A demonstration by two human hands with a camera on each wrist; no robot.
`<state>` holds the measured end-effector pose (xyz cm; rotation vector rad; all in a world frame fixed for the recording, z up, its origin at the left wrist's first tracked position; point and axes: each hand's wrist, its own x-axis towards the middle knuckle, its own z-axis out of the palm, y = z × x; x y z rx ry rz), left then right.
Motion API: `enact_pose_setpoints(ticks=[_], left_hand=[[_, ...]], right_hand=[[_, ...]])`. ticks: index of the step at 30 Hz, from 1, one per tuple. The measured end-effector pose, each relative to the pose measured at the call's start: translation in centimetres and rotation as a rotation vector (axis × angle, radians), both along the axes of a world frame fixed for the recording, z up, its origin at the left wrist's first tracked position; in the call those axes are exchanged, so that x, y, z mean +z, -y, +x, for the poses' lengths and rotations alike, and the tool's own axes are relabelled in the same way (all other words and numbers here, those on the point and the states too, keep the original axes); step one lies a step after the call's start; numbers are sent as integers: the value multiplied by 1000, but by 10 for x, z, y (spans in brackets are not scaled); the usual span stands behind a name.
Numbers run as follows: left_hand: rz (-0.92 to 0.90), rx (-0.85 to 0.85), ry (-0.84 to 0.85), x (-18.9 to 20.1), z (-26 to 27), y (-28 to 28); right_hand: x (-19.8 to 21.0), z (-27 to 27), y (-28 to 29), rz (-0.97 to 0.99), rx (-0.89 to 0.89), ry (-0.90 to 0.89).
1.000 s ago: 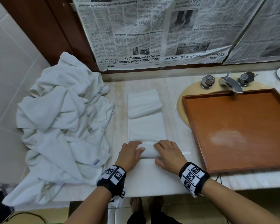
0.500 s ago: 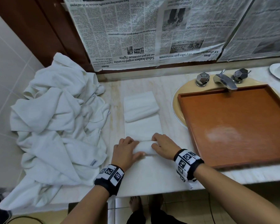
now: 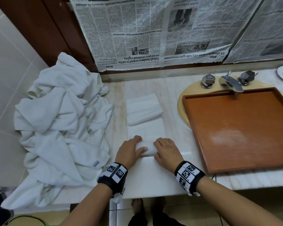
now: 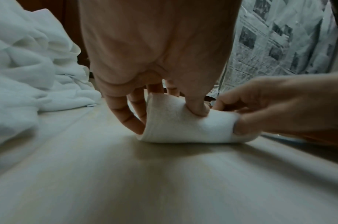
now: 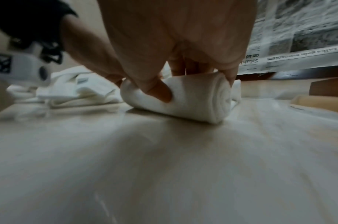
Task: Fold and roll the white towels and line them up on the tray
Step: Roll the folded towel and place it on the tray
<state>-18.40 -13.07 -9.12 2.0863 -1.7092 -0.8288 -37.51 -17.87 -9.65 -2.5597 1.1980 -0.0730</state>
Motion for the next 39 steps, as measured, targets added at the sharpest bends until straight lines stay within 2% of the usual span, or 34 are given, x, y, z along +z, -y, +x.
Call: enact_pose_setpoints(ticks=[5,9,11,15,21,23,27,30,32,34,39], left_hand=[[-7,-11,50,3,0,-7],[65,-108,239,-3,-4,-13],[58,-113,273,-8,-3,-14],[9,-45,257,-14,-1,-13],[120,14,343,-3,-8,-13],[148,30,291,0,-9,-13],[106,137,12,-4,-5,-14],[47,174,-120,-9,2,-19],[13,166,-150,-9,9,-22],[12,167,-169,-6,13,-24],[36,234,-140,-5,13,-16]], right_hand=[[20,7,16,172,-6,-95],[24,12,27,273,-69,-89],[24,11,30,360,-108,-54],[23,3,32,544,-264,143],[19,-3,33,570,-278,163],[20,-4,33,578,-283,150],[21,-4,34,589,-311,170],[19,-5,34,541,-373,188],[19,-7,34,521,-408,204],[19,-10,35,485,-390,143],[26,-3,29,227,-257,-25]])
